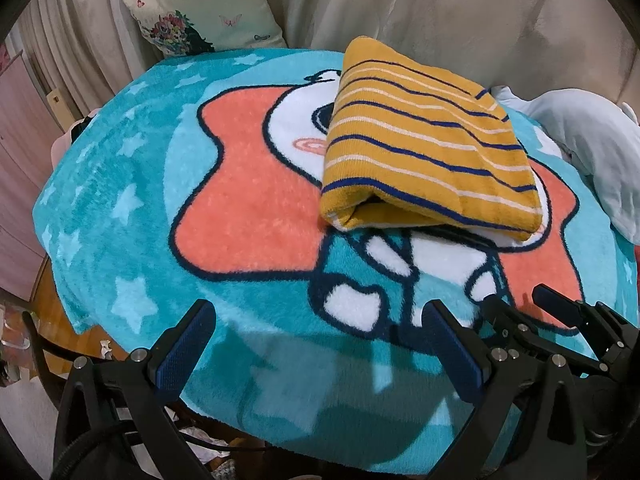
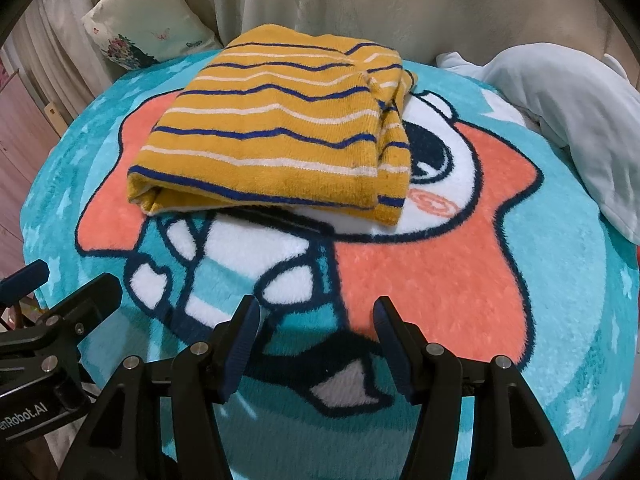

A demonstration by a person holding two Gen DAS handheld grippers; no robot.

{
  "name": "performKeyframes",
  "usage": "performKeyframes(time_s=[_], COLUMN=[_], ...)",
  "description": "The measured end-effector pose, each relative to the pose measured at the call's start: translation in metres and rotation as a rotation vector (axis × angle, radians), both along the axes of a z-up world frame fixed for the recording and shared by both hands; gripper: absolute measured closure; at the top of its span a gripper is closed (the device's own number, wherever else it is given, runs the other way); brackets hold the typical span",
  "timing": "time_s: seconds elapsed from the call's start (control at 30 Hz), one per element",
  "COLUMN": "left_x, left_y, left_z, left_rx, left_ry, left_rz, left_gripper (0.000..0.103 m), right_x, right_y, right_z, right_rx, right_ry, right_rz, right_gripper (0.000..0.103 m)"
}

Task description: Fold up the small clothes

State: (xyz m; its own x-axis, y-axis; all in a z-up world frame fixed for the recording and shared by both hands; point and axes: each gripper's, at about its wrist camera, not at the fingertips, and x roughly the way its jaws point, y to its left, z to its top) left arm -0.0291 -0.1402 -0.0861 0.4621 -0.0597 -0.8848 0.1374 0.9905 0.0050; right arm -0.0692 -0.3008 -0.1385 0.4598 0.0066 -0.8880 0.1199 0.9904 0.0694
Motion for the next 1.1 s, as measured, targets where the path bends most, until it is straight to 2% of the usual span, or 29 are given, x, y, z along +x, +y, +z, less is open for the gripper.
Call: performKeyframes(time_s=[0.77,1.1], left_x=[0.0068,-0.0020], left_y=[0.0032,0.0012], left_z=[-0.0103,-0.0052], left_rx=[-0.016,-0.006], left_ry=[0.037,0.007], left_rz=[0.022,0.016], left_gripper=[0.000,0.000], right_x=[0.0068,0.0009], right_y=[0.0032,0.0059], right_z=[-0.0056,-0.0028], right_rx=[-0.019,-0.018], right_ry=[0.013,0.004], right_rz=[0.009,0.020], right_gripper=[0.038,0.035])
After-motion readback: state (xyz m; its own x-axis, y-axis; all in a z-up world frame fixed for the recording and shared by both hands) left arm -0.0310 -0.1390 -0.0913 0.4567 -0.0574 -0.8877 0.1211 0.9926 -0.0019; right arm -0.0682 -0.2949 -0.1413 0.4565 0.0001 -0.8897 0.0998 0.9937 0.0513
